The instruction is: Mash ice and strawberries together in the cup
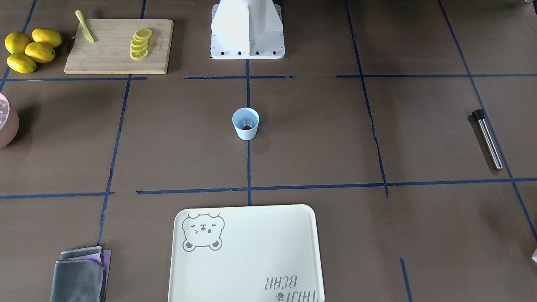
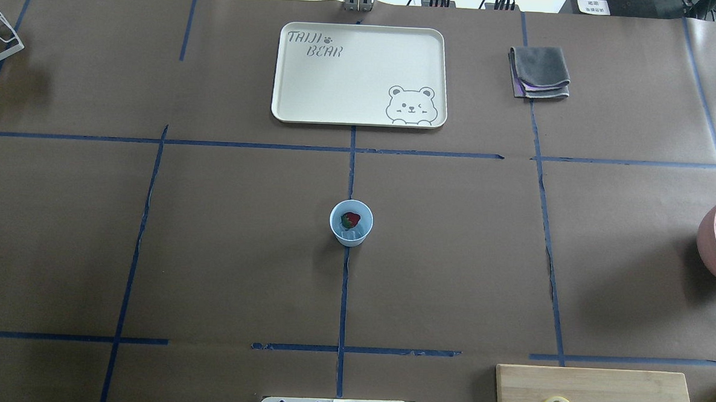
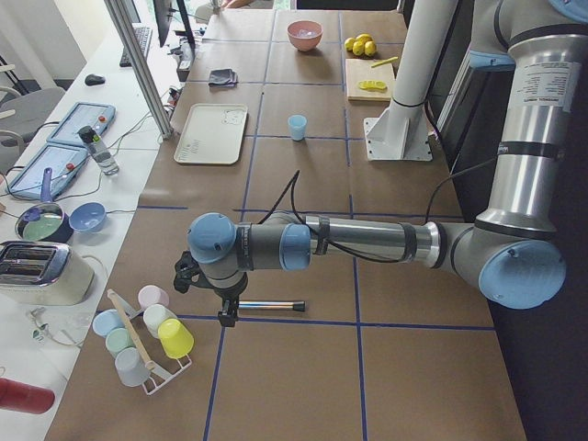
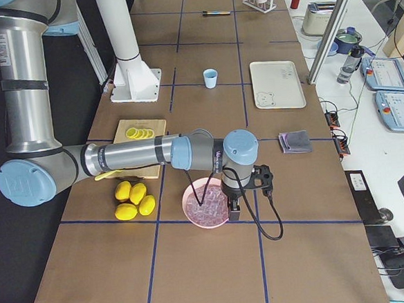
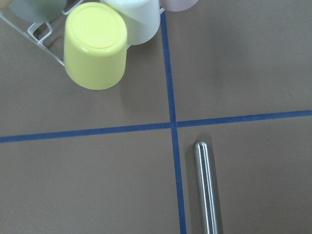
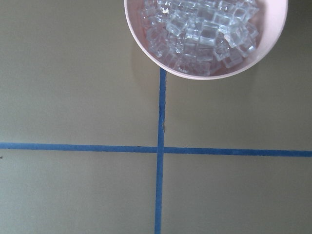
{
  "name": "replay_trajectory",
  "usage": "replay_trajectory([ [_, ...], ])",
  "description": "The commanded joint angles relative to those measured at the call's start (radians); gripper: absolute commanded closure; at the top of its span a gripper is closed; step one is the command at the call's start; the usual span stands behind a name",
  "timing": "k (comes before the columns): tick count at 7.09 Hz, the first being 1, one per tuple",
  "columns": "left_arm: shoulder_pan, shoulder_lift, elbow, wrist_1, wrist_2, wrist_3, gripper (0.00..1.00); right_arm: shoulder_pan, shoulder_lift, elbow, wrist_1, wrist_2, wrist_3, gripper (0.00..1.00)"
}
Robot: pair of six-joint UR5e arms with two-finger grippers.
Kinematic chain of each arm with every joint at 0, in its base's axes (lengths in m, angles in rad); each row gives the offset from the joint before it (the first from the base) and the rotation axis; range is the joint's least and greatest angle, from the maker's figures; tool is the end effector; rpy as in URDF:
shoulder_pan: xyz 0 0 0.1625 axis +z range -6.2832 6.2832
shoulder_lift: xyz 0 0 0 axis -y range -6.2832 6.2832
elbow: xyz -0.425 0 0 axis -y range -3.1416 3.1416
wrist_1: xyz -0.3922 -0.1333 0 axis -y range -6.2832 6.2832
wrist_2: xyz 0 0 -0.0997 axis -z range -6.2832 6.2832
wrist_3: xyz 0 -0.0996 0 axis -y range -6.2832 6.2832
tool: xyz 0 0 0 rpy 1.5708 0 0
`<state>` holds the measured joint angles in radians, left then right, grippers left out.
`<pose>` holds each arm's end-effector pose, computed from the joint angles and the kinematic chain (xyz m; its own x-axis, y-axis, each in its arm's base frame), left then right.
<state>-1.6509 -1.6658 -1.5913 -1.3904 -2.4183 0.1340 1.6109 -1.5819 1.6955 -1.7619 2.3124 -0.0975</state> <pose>-0.1005 -0.5187 0.6126 0.6606 0.0324 -0.7500 -0.0085 0.9993 0.0357 0.0852 -0.4756 0.6240 0.7351 -0.0155 0.6778 0.0317 0.9994 -0.0115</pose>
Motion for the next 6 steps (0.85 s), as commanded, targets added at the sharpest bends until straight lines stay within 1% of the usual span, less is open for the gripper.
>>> replay_trajectory([
  [1, -0.01, 0.018, -0.109, 0.168, 0.002, 0.012, 0.0, 0.001, -0.009, -0.005, 0.001, 0.004, -0.007, 0.0],
  [2, -0.009, 0.041, -0.113, 0.154, 0.001, 0.013, 0.0, 0.001, -0.007, -0.005, -0.002, 0.022, -0.005, 0.0],
  [3, -0.007, 0.041, -0.11, 0.145, 0.002, 0.013, 0.0, 0.001, 0.003, 0.0, -0.007, 0.048, 0.011, 0.0],
  [6, 0.014, 0.054, -0.105, 0.128, 0.001, 0.001, 0.0, 0.001, 0.005, 0.009, -0.001, 0.059, 0.07, 0.0],
])
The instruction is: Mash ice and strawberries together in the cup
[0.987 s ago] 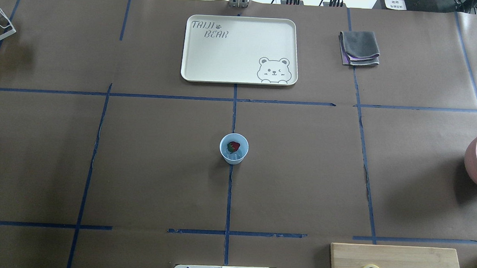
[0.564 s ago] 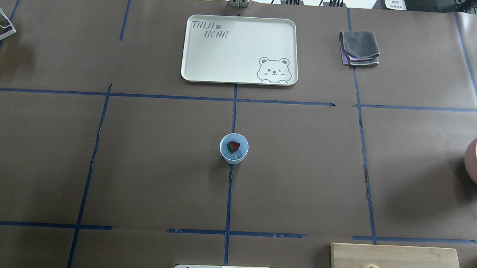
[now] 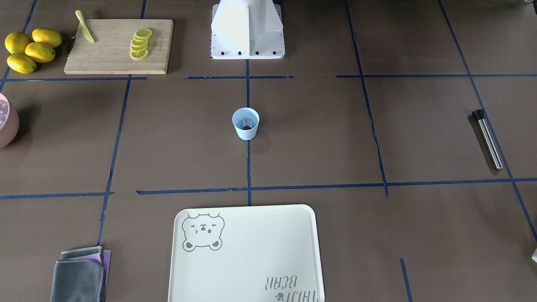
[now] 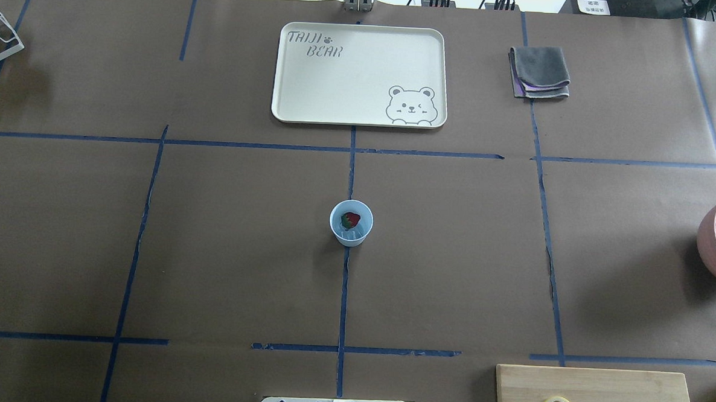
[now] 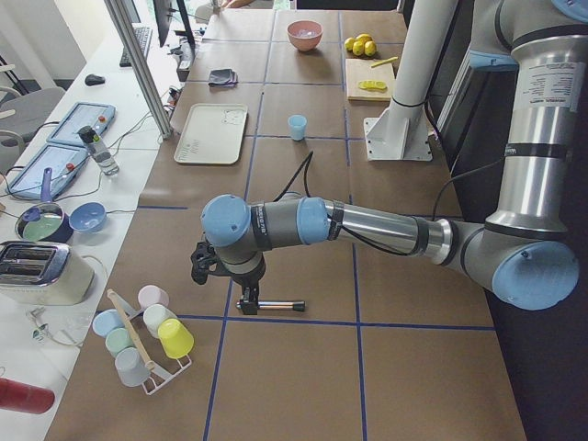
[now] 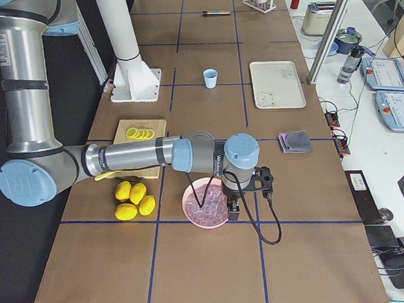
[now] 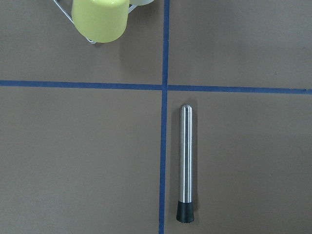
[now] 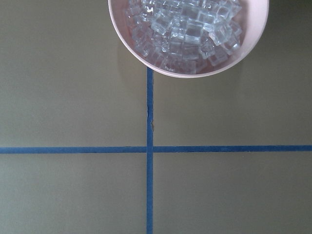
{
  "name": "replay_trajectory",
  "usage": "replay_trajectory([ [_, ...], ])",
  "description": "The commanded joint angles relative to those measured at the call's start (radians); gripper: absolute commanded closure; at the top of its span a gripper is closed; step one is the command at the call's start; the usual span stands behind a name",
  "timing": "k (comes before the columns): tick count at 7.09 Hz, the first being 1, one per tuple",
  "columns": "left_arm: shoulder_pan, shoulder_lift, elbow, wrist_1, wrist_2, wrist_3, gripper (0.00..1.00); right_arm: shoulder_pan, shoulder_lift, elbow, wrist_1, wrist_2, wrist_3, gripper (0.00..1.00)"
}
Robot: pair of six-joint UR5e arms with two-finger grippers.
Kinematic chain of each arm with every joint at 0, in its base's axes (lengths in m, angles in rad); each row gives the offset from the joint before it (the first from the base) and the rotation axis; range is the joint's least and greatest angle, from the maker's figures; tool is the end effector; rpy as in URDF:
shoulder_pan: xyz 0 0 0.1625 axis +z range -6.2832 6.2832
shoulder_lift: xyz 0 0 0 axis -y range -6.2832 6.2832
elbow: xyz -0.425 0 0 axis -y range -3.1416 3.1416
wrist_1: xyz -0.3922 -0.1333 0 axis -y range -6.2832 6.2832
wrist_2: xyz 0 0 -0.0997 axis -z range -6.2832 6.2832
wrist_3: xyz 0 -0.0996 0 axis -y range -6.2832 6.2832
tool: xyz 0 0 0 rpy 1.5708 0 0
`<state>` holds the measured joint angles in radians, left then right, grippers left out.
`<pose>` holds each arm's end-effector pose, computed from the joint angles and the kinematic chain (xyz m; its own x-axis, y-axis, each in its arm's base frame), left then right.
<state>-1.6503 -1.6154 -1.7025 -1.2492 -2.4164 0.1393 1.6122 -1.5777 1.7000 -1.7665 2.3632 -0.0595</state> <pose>-0.0978 -0.4879 0.5981 0.6572 -0.0222 -0.7534 -0.0128 0.9991 -0.0406 0.0822 -0.4776 0.6167 0.7006 0.0218 0.7132 0.0004 0.9995 -0.0310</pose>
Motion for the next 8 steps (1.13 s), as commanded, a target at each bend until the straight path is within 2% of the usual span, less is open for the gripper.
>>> replay_trajectory([
  [1, 0.017, 0.003, 0.006, -0.022, 0.0, -0.027, 0.0, 0.0, -0.002, 0.004, 0.005, 0.01, 0.042, 0.0],
  [2, 0.029, 0.003, 0.007, -0.085, 0.008, -0.083, 0.0, 0.0, -0.004, 0.001, 0.005, 0.005, 0.041, 0.0],
  [3, 0.038, 0.014, 0.012, -0.132, 0.105, -0.087, 0.0, 0.0, -0.008, 0.003, 0.007, 0.004, 0.041, 0.0],
  [4, 0.053, 0.014, 0.012, -0.139, 0.126, -0.083, 0.0, -0.001, -0.01, 0.003, 0.007, 0.004, 0.041, 0.0],
  [8, 0.055, 0.04, -0.002, -0.171, 0.12, -0.078, 0.0, 0.0, -0.013, 0.001, 0.007, 0.002, 0.04, 0.0],
])
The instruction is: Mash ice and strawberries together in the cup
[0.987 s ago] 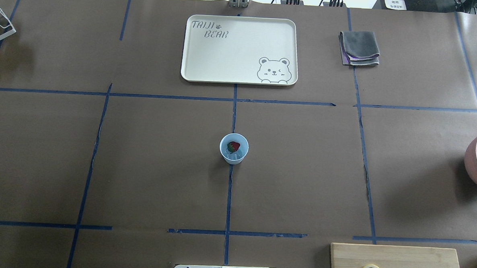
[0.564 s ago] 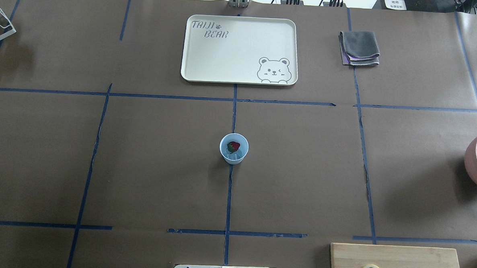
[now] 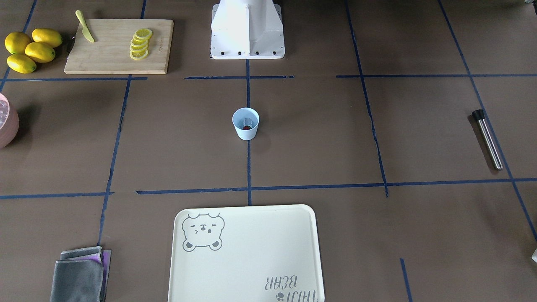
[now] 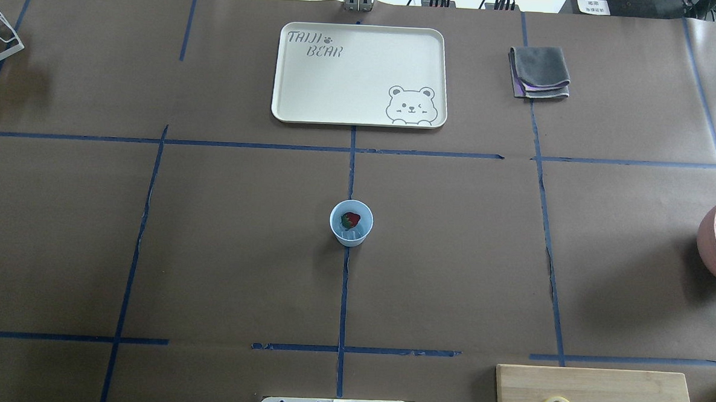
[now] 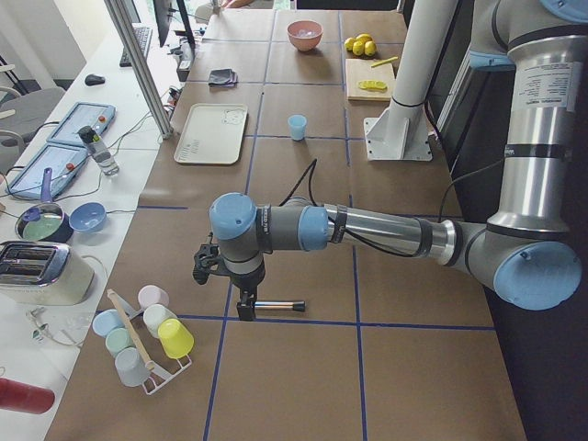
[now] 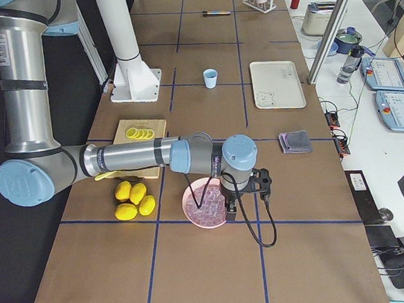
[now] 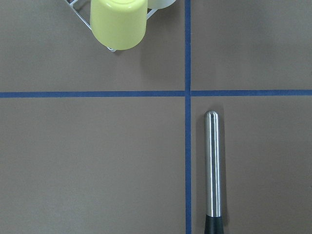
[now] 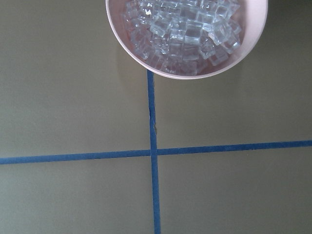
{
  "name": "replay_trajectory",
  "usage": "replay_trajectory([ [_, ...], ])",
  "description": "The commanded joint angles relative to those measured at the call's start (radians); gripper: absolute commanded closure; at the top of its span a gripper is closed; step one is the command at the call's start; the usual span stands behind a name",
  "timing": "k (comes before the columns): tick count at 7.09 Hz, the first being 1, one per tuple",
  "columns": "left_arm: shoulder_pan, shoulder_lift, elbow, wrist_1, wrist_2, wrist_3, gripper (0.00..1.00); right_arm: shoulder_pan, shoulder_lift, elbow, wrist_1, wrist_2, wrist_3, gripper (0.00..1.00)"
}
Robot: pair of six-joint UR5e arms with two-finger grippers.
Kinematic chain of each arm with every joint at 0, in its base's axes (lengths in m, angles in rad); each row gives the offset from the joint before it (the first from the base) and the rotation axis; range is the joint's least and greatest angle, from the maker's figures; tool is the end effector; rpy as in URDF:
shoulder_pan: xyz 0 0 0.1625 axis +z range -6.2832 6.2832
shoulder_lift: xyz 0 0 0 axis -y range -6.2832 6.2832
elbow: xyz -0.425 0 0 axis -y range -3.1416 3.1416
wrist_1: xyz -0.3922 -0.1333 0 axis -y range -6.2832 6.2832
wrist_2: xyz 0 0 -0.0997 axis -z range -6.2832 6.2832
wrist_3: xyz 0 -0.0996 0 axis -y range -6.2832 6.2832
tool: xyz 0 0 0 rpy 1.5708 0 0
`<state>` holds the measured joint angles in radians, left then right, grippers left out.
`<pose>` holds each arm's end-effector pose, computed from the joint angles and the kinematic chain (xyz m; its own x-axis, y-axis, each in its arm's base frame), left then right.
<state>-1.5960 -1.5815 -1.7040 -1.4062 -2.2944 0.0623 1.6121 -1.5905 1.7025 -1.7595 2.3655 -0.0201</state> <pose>-0.0797 -0.4890 0.6079 0.7490 0.0297 -0.6620 -0.0215 0.9996 0.0206 0.0818 -0.4725 0.6208 0.6983 0.0635 0.7130 -0.0271 0.9977 -0.0623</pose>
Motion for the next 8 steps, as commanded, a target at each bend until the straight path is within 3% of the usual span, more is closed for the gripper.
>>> replay_trajectory([
  [1, 0.001, 0.006, 0.0, -0.031, 0.0, -0.002, 0.0, -0.001, 0.0, -0.001, 0.0, 0.0, 0.0, 0.0],
  [8, 0.037, 0.006, 0.0, -0.02, -0.003, -0.001, 0.0, 0.0, 0.0, 0.011, 0.002, 0.003, 0.0, 0.0],
])
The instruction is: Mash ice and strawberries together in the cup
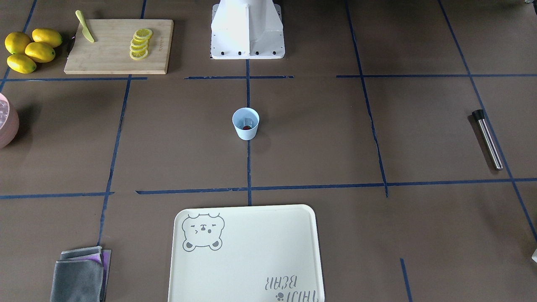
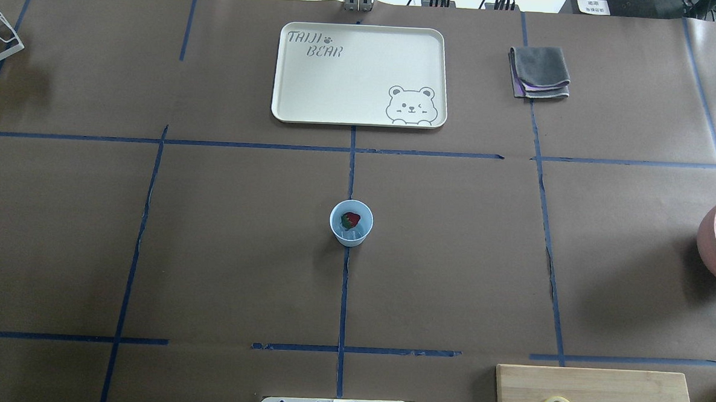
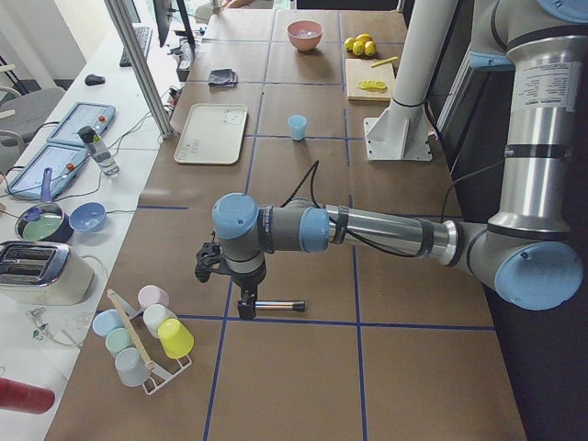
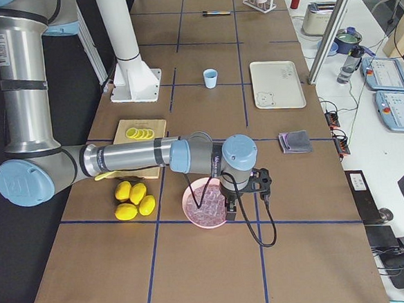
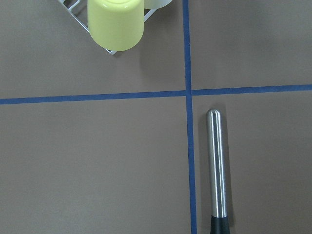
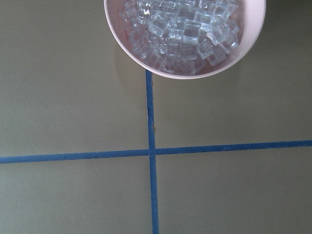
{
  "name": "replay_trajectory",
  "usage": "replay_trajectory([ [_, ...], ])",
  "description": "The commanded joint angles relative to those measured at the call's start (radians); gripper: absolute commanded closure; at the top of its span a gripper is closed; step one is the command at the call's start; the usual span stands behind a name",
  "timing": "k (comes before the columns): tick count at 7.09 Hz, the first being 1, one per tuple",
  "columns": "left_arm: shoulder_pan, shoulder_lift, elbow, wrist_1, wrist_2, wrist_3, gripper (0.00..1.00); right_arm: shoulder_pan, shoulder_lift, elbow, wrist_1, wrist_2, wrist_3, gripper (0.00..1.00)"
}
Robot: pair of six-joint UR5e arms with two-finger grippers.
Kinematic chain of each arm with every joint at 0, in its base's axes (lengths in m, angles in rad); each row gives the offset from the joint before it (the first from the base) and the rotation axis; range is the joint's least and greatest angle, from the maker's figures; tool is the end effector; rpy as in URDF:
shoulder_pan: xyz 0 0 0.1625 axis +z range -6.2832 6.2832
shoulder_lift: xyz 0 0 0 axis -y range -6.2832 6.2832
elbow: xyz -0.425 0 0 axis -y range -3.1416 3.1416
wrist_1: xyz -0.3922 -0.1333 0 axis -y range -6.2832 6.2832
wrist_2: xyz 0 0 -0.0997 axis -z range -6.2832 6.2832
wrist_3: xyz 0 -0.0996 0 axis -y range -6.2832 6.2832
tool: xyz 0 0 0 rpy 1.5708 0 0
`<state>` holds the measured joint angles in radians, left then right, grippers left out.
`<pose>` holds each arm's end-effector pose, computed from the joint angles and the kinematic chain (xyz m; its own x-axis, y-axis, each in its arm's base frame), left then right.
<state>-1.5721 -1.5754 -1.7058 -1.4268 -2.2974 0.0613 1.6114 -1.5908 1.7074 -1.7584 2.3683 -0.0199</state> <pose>-0.0678 -0.4896 0.6078 0.7461 0.0574 -0.6633 -0.0445 0.9983 0.0363 0.0813 -0.4726 0.6183 0.6965 0.0592 0.7151 -0.0266 0.9980 -0.0567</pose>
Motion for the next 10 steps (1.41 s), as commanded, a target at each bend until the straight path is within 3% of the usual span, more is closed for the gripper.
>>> replay_trajectory([
  [1, 0.02, 0.002, 0.012, 0.0, 0.0, -0.001, 0.0, -0.001, -0.002, 0.011, 0.0, 0.002, -0.002, 0.0],
  [10, 0.02, 0.008, 0.011, -0.008, -0.062, -0.001, 0.0, 0.001, -0.002, 0.011, -0.001, 0.0, -0.002, 0.0],
])
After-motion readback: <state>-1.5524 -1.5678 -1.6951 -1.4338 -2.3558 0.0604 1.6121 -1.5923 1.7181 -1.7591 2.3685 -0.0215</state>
